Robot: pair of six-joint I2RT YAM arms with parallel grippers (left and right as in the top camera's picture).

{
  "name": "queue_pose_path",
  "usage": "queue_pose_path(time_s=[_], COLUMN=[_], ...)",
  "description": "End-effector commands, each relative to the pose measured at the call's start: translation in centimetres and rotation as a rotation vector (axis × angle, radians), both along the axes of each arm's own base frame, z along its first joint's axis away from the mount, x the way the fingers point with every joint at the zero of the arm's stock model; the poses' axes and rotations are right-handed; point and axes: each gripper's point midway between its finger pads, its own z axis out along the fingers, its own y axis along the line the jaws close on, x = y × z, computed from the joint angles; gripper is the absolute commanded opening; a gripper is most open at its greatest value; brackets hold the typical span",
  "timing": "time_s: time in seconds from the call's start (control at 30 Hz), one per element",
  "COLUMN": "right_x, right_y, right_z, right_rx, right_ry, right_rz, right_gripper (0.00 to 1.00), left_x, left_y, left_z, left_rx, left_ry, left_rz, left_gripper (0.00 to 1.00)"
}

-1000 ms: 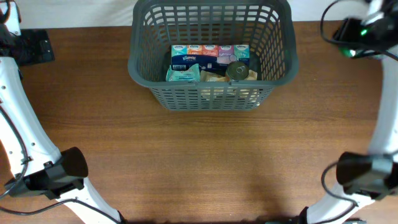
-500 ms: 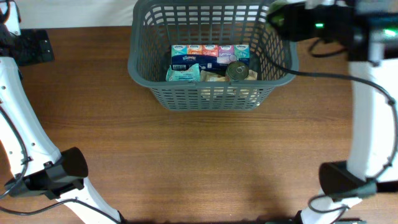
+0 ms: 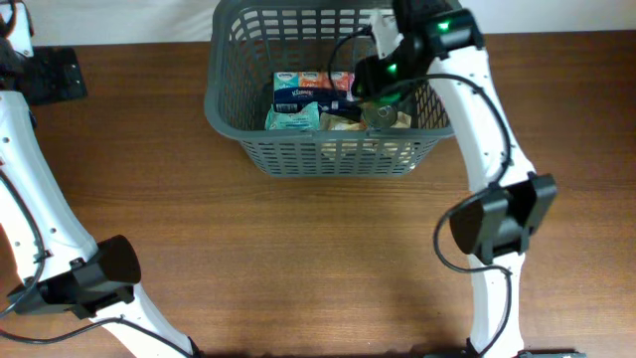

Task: Pack container
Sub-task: 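Carry the jar over the basket with the right gripper, then lower the jar into the basket and open the right gripper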

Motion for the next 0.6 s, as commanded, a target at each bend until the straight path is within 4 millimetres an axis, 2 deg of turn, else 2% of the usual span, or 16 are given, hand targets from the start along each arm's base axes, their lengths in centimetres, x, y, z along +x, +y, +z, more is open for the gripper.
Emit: queue_pose_path(time_s=[0.0, 0.27, 0.3, 0.33, 0.37, 0.43, 0.5, 0.57], right_x=[-0.3, -0.7, -0.6, -0.3, -0.2, 0.2, 0.3, 0.4], right_y=[1.4, 3.9, 4.1, 4.0, 4.0, 4.1, 4.2, 4.2], right_z=[-0.2, -2.2, -2.3, -2.4, -2.4, -2.3, -2.3, -2.2], right_rx=[-0.004, 0.006, 0.006, -0.001, -0.004, 0.001, 0.004, 0.005], right_ry=[0.0, 0.026, 0.021, 0.015, 0.009, -0.006, -0.013, -0.015], right_rz=[0.016, 0.064, 0.066, 0.063, 0.061, 0.061, 0.061, 0.061], right_gripper=[0.04, 0.04, 0.11, 0.32, 0.59, 0.64, 0.74, 0.77], left_x=[0.0, 0.0, 0.0, 0.0, 0.0, 0.0, 0.0, 0.0], left_y=[0.1, 0.1, 0.1, 0.1, 0.1, 0.1, 0.1, 0.1], left_z=[0.0, 0.0, 0.0, 0.0, 0.0, 0.0, 0.0, 0.0], left_rx=[-0.01, -0.01, -0.01, -0.01, -0.01, -0.01, -0.01, -0.01], left_ry=[-0.007, -0.007, -0.007, -0.007, -0.007, -0.007, -0.007, -0.007], left_rz=[0.014, 0.014, 0.014, 0.014, 0.014, 0.014, 0.014, 0.014], left_gripper=[0.99, 0.99, 0.99, 0.99, 0.99, 0.99, 0.99, 0.99])
